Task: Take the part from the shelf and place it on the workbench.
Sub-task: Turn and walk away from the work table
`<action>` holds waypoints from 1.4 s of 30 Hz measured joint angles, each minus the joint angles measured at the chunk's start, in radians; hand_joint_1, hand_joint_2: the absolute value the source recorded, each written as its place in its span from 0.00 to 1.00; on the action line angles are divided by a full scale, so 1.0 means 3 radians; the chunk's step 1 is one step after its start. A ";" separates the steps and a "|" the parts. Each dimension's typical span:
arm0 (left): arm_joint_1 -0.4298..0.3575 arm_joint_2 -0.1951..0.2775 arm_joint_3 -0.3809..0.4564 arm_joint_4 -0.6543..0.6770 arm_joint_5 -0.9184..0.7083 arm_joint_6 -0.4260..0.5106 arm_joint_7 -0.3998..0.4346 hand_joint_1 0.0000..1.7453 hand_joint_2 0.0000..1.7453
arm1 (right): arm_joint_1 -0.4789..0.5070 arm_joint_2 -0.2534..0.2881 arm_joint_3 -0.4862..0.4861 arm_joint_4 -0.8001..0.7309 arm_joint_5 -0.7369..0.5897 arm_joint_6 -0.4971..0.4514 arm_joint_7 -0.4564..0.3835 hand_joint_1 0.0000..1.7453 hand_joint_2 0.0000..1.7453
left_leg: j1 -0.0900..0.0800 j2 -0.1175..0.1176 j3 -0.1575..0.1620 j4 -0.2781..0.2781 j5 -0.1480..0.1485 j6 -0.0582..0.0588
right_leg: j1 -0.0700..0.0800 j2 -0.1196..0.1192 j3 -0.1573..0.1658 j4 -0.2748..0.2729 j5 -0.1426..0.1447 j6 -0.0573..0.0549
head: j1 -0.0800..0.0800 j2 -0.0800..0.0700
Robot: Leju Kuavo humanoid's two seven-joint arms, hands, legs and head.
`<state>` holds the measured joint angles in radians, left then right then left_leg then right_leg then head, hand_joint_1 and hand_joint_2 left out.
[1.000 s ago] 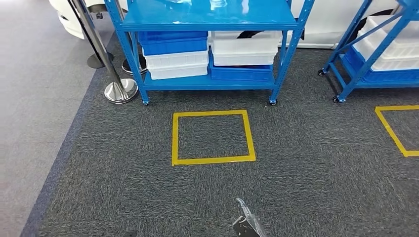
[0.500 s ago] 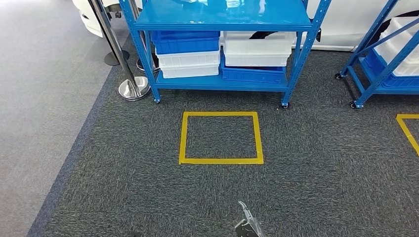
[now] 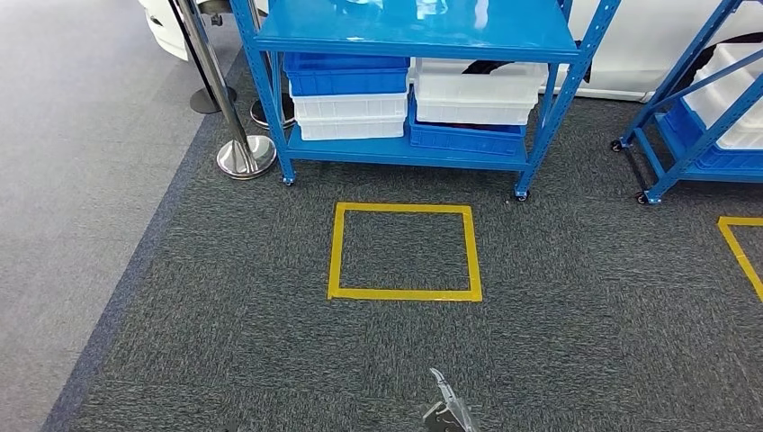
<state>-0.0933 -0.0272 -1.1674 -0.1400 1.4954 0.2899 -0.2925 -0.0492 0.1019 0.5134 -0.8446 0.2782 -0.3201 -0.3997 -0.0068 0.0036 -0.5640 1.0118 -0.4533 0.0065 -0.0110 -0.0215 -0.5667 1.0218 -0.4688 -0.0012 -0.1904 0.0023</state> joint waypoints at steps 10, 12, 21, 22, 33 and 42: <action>0.0005 0.0018 0.0292 0.0000 0.0000 -0.0039 0.0077 0.00 0.00 | -0.0063 -0.0006 0.0010 0.0012 -0.0100 -0.0009 0.0033 0.00 0.00 | 0.0008 -0.0041 0.0093 -0.0081 -0.0064 0.0141 | -0.0030 0.0049 -0.0353 0.0665 -0.0245 0.0095 | 0.0003 0.0000; 0.0013 0.0019 0.0296 0.0000 0.0000 -0.0029 0.0097 0.00 0.00 | -0.0054 -0.0011 0.0010 0.0022 -0.0105 -0.0011 0.0039 0.00 0.00 | 0.0006 -0.0050 0.0129 -0.0078 -0.0094 0.0131 | -0.0036 0.0056 -0.0556 0.0942 -0.0307 0.0099 | 0.0004 0.0000; -0.0002 0.0020 0.0302 -0.0001 -0.0007 -0.0018 0.0132 0.00 0.00 | -0.0063 -0.0026 0.0008 0.0047 -0.0116 -0.0013 0.0065 0.00 0.00 | 0.0028 -0.0072 0.0349 0.0019 -0.0233 -0.0062 | -0.0019 0.0073 -0.0172 0.0041 0.0099 -0.0043 | 0.0003 0.0000; -0.0007 0.0020 0.0302 -0.0001 -0.0008 -0.0011 0.0140 0.00 0.00 | -0.0065 -0.0026 0.0007 0.0051 -0.0115 -0.0021 0.0065 0.00 0.00 | 0.0032 -0.0065 0.0292 0.0165 -0.0185 -0.0081 | -0.0022 0.0070 -0.0118 0.0027 0.0065 -0.0068 | 0.0002 0.0000; 0.0066 0.0015 0.0300 -0.0003 -0.0012 0.0017 0.0166 0.00 0.00 | -0.0022 -0.0028 0.0005 0.0114 -0.0100 -0.0048 0.0066 0.00 0.00 | 0.0026 0.0001 -0.0558 0.0127 0.0282 -0.0041 | -0.0018 0.0082 0.0676 -0.0145 -0.0493 -0.0060 | 0.0002 0.0000; -0.0024 -0.0001 0.0292 -0.0018 -0.0019 0.0031 0.0185 0.00 0.00 | -0.0087 -0.0020 0.0003 0.0156 -0.0095 -0.0097 0.0031 0.00 0.00 | 0.0000 -0.0066 0.0021 0.0018 -0.0021 0.0116 | -0.0035 0.0089 -0.0169 0.1045 -0.0669 0.0064 | -0.0001 0.0000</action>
<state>-0.1005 -0.0275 -1.0799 -0.1454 1.4897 0.2991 -0.2370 -0.0752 0.0959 0.5141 -0.7978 0.2496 -0.3493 -0.3903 -0.0069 -0.0162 -0.5576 1.0171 -0.4597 0.0414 -0.0213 0.0052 -0.6175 1.3352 -0.6694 0.0181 -0.1906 0.0024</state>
